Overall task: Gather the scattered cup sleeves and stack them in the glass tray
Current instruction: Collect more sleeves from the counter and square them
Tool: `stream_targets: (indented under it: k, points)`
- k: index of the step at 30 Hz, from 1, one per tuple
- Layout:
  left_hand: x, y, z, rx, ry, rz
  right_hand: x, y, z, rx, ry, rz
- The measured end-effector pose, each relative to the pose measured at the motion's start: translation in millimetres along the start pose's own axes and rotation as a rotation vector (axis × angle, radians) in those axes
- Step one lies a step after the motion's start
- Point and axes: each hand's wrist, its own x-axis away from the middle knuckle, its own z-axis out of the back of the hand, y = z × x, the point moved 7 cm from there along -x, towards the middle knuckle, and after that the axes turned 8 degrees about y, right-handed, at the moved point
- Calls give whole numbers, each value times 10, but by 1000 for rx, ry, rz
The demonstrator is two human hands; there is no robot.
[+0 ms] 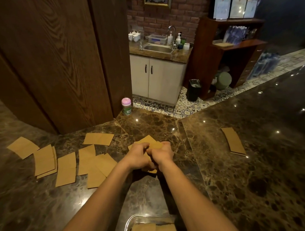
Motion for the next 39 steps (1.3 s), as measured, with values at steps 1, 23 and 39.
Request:
stream_targets:
  k: [1,23,39]
  points:
    - [23,28,-25,65,9,-14,-2,44,16,-58,-16,-34]
    - [-294,-245,-50,64,44,216,-165,216,390,-214,-51,59]
    - [750,343,2,1482,-57,317,502,-199,1063,-596,-265,251]
